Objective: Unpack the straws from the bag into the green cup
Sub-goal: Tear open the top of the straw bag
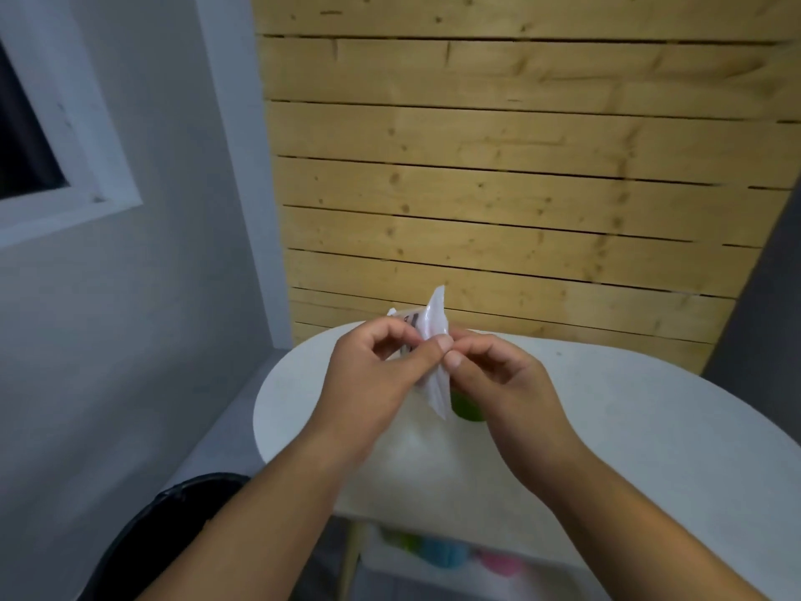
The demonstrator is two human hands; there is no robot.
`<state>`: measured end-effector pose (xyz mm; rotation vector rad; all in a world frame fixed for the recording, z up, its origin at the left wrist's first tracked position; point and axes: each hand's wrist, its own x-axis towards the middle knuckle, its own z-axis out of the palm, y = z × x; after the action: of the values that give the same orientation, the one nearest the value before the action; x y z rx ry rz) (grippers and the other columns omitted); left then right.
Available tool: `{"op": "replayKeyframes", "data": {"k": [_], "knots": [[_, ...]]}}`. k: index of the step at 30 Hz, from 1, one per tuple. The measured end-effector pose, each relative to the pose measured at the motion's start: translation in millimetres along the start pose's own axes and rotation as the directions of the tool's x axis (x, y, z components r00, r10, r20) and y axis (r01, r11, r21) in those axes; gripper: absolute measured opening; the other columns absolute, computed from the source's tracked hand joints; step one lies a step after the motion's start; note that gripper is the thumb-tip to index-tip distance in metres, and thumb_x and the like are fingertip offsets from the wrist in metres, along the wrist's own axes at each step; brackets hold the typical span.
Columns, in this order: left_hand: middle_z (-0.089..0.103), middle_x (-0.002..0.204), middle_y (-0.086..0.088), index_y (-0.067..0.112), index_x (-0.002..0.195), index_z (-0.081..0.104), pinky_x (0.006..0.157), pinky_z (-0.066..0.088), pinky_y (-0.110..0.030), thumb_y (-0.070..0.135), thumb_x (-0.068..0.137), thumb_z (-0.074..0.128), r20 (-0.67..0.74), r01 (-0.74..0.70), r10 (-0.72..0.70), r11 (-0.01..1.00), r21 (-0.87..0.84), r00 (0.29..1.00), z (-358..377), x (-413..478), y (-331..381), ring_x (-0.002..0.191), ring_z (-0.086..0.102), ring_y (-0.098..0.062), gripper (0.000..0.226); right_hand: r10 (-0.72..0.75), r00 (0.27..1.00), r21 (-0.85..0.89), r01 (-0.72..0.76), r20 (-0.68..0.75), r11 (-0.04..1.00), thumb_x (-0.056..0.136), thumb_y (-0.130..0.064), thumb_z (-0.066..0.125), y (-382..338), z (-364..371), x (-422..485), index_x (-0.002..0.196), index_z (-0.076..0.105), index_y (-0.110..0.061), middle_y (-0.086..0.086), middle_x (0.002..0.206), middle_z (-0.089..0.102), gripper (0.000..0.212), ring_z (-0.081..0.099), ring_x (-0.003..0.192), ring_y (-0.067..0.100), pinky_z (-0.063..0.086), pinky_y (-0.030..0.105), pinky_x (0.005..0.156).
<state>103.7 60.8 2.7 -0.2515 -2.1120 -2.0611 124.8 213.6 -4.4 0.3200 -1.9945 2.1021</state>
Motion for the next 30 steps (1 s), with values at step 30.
{"op": "replayKeyframes", "data": {"k": [30], "knots": [[0.074,0.106,0.015,0.021,0.09,0.079,0.087,0.059,-0.031,0.025,0.093,0.067,0.008,0.002,-0.004,0.981,0.196,1.0,-3.4,-3.2,-4.3,0.102,0.069,-0.007,0.014,-0.023,0.997,-0.334,-0.001,-0.068,0.943,0.091,-0.026,0.065,12.0,14.8,9.2,0.081,0.073,-0.021,-0.01,0.114,0.067,0.013,0.063,0.108,0.013,0.057,0.045,0.091]]}}
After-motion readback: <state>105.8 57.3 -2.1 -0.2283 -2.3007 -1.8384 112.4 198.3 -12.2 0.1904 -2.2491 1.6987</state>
